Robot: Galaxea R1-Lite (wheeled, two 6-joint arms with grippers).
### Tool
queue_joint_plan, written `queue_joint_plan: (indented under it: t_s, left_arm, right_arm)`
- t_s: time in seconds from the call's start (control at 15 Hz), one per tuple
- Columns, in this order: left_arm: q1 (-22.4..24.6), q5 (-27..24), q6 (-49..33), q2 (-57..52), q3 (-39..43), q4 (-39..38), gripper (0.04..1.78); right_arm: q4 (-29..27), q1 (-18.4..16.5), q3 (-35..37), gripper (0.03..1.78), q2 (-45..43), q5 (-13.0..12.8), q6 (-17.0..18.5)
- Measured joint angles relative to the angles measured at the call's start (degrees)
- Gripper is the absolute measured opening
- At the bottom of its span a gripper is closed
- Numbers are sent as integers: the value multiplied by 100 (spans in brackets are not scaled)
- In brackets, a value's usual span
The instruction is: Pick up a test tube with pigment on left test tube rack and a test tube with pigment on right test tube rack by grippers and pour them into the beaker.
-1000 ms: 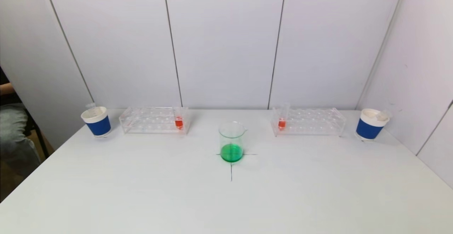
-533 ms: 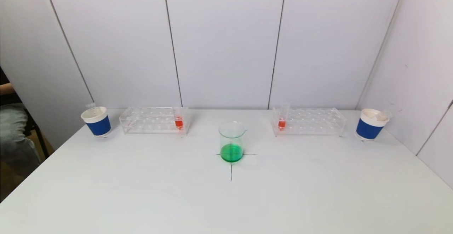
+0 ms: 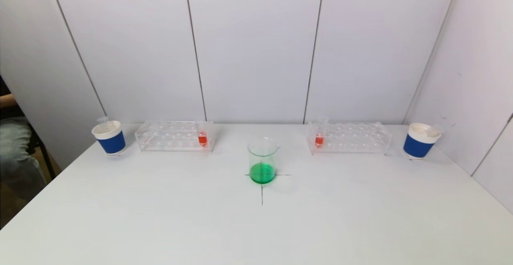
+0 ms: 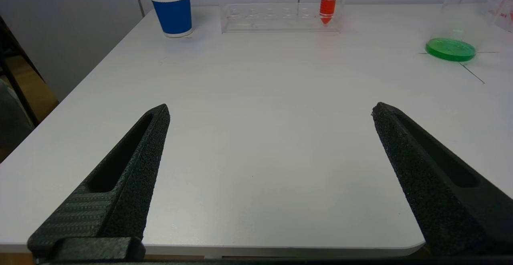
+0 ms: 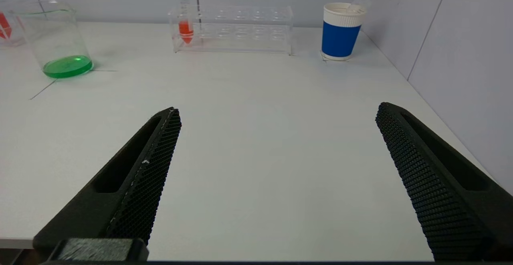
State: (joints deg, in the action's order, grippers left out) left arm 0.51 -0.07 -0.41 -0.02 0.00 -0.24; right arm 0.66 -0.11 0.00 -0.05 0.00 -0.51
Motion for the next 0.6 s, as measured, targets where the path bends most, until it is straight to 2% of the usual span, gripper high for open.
queue_joint_plan:
  t_s: [0.6]
  left_arm:
    - [0, 2, 0, 0, 0, 0, 176]
  right_arm:
    - [2, 0, 0, 177, 0, 0, 10]
